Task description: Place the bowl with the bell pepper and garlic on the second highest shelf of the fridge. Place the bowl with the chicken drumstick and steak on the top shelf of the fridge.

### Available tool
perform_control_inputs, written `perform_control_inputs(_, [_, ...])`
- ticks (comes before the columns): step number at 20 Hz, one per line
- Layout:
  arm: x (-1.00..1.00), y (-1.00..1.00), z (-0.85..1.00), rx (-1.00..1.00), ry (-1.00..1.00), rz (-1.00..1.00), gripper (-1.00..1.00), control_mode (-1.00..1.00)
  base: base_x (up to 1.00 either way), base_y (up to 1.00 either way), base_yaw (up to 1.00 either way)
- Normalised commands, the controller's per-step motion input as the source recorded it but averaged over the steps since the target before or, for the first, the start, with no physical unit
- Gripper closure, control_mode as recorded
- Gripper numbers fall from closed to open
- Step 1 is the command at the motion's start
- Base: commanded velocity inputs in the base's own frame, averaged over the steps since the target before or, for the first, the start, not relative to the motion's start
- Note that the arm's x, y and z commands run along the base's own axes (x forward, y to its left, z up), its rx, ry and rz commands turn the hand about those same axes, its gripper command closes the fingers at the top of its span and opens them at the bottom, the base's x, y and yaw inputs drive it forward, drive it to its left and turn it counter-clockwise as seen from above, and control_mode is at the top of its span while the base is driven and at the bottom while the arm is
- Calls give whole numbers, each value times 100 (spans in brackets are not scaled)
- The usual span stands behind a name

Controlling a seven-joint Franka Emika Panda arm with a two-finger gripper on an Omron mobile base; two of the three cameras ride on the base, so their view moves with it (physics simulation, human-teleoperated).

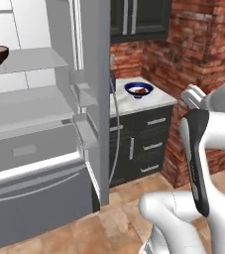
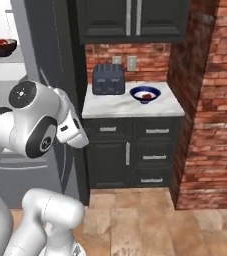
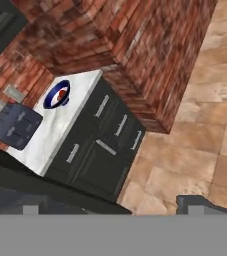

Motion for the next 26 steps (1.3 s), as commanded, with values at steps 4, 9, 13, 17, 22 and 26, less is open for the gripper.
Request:
perform_control_inputs(4, [0,0,0,0,0,0,-100,100,86,-99,-30])
perform_control_inputs(9, [0,0,0,0,0,0,-100,100,100,-73,-1])
perform_control_inputs(13, [0,0,0,0,0,0,-100,100,100,-37,39])
perform_control_inputs(17, [0,0,0,0,0,0,-100,100,99,-11,59])
perform_control_inputs(22, [0,0,0,0,0,0,-100,100,85,-19,33])
perform_control_inputs(26, [0,0,0,0,0,0,-100,100,47,-18,0])
